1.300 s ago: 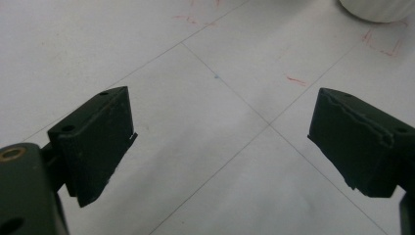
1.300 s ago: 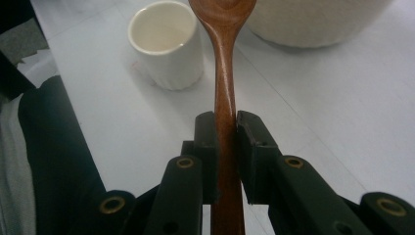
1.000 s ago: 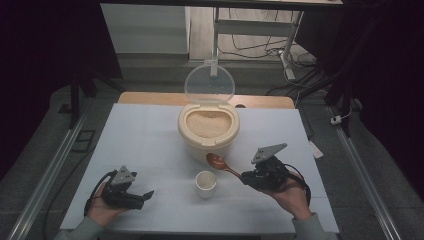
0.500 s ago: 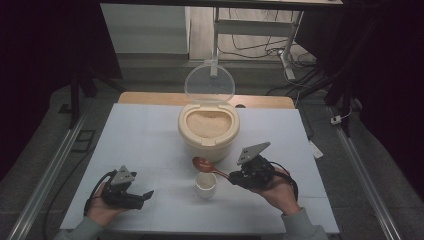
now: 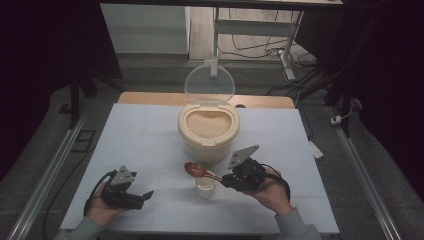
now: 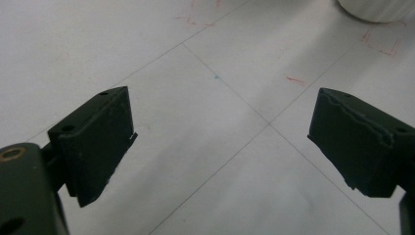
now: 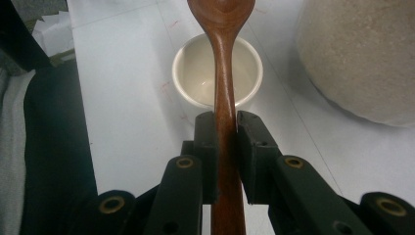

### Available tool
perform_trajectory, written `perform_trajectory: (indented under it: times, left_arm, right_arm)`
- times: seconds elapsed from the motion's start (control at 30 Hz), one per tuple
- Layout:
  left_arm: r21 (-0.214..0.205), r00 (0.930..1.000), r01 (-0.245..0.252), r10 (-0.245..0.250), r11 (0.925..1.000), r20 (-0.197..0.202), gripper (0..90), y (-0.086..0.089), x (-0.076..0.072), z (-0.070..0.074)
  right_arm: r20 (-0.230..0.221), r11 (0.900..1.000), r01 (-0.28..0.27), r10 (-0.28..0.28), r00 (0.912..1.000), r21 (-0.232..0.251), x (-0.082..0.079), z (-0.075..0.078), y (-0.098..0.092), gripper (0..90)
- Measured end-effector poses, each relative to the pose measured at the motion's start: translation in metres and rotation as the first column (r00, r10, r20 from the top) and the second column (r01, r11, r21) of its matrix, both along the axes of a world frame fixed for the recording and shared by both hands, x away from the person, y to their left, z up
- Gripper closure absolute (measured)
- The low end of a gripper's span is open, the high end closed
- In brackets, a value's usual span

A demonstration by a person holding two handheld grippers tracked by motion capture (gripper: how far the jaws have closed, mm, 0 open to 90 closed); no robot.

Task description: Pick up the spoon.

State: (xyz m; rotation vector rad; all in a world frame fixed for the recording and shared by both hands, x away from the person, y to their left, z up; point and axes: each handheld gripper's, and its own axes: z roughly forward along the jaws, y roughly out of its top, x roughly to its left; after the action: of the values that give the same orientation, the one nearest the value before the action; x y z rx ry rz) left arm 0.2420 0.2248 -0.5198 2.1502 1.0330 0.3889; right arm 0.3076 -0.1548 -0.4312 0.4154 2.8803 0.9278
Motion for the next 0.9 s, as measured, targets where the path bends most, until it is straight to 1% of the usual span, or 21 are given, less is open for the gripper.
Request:
perform_trajectory:
  times: [0.1, 0.2, 0.23, 0.27, 0.33, 0.43, 0.53, 0.6, 0.7, 0.77, 0.83, 0.9]
  left_arm:
    - [-0.021, 0.9997, 0.021, -0.02, 0.9996, 0.011, 10.3, 0.0, 0.001, 0.009]
    - [-0.021, 0.9983, 0.054, -0.054, 0.9983, 0.022, 10.7, -0.003, 0.002, 0.021]
    - [-0.022, 0.9974, 0.068, -0.067, 0.9975, 0.027, 10.7, -0.005, 0.002, 0.025]
    - [-0.024, 0.9961, 0.082, -0.082, 0.9963, 0.034, 10.7, -0.007, 0.002, 0.03]
    - [-0.024, 0.9925, 0.111, -0.109, 0.9935, 0.054, 11.1, -0.012, 0.001, 0.04]
    - [-0.022, 0.9846, 0.155, -0.153, 0.9877, 0.085, 11.4, -0.024, 0.001, 0.054]
    - [0.007, 0.9716, 0.21, -0.209, 0.9778, 0.111, 12.6, -0.04, 0.002, 0.066]
    - [0.027, 0.9638, 0.232, -0.234, 0.9722, 0.128, 13.2, -0.051, 0.003, 0.072]
    - [0.06, 0.948, 0.279, -0.285, 0.9585, 0.142, 14.9, -0.067, 0.004, 0.081]
    - [0.086, 0.9359, 0.311, -0.321, 0.9464, 0.145, 16.1, -0.078, 0.005, 0.087]
    - [0.119, 0.9223, 0.345, -0.36, 0.9312, 0.142, 17.9, -0.089, 0.006, 0.09]
    - [0.147, 0.9087, 0.377, -0.396, 0.9143, 0.132, 19.3, -0.099, 0.008, 0.093]
  right_arm:
    - [0.006, 1.0, -0.002, 0.002, 1.0, 0.002, 0.0, 0.0, 0.0, 79.3]
    - [0.008, 1.0, -0.005, 0.005, 1.0, 0.008, 0.0, 0.0, 0.001, 79.3]
    - [0.016, 0.9999, -0.012, 0.012, 0.9998, 0.01, 0.001, -0.001, 0.001, 79.3]
    - [0.015, 0.9999, -0.014, 0.014, 0.9998, 0.003, 0.0, 0.0, 0.002, 79.3]
    - [0.018, 0.9998, -0.019, 0.019, 0.9996, 0.009, 0.0, -0.001, 0.004, 79.3]
    - [0.02, 0.9996, -0.027, 0.027, 0.9994, 0.006, -0.001, -0.001, 0.006, 79.3]
    - [0.021, 0.9993, -0.038, 0.038, 0.9991, 0.001, -0.002, -0.001, 0.008, 79.3]
    - [0.022, 0.9992, -0.04, 0.04, 0.9989, 0.001, -0.002, -0.001, 0.009, 79.3]
    - [0.024, 0.9989, -0.047, 0.047, 0.9986, 0.003, -0.003, -0.001, 0.01, 79.3]
    - [0.024, 0.9986, -0.053, 0.053, 0.9983, 0.002, -0.004, -0.001, 0.011, 79.3]
    - [0.028, 0.9984, -0.057, 0.057, 0.998, 0.0, -0.005, -0.001, 0.013, 79.4]
    - [0.029, 0.9977, -0.068, 0.068, 0.9973, 0.001, -0.006, -0.001, 0.016, 79.4]
